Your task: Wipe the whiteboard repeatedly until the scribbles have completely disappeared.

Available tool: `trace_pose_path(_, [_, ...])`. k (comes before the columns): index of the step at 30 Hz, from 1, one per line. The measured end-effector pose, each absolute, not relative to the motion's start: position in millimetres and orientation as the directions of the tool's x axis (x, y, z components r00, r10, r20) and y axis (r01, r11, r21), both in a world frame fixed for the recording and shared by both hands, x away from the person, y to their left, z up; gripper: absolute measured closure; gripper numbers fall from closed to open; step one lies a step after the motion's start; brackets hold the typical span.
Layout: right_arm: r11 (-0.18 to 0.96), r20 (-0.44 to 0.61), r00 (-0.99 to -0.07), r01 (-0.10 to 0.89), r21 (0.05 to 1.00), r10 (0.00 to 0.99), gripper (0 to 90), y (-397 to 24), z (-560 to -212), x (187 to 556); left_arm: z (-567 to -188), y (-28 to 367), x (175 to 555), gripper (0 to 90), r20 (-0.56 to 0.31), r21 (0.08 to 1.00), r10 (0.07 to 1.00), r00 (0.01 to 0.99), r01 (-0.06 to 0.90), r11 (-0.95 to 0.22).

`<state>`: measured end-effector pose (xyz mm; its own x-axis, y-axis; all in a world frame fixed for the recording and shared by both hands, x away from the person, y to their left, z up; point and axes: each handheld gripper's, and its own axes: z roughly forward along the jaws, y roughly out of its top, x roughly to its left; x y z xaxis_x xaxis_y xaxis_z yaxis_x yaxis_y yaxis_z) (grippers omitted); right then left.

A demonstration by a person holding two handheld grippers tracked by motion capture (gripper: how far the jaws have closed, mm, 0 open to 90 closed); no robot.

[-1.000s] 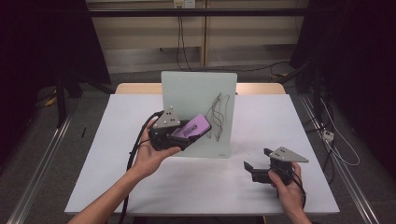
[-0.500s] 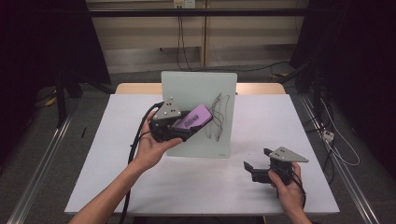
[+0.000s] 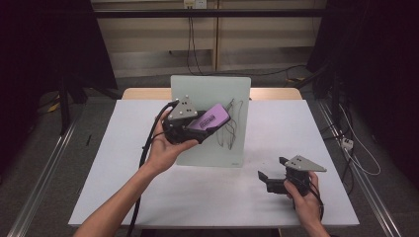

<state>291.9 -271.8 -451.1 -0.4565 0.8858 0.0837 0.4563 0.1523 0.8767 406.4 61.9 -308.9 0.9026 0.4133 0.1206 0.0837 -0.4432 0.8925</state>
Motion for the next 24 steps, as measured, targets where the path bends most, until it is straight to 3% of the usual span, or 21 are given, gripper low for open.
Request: trace_pose_path(24, [0.155, 0.084, -0.462, 0.456, 0.876, 0.883, 5.3, -272.0, -451.3, 292.3, -278.3, 44.4, 423.5, 41.2, 0.180, 0.884, 0.421, 0.889, 0.041, -0.465])
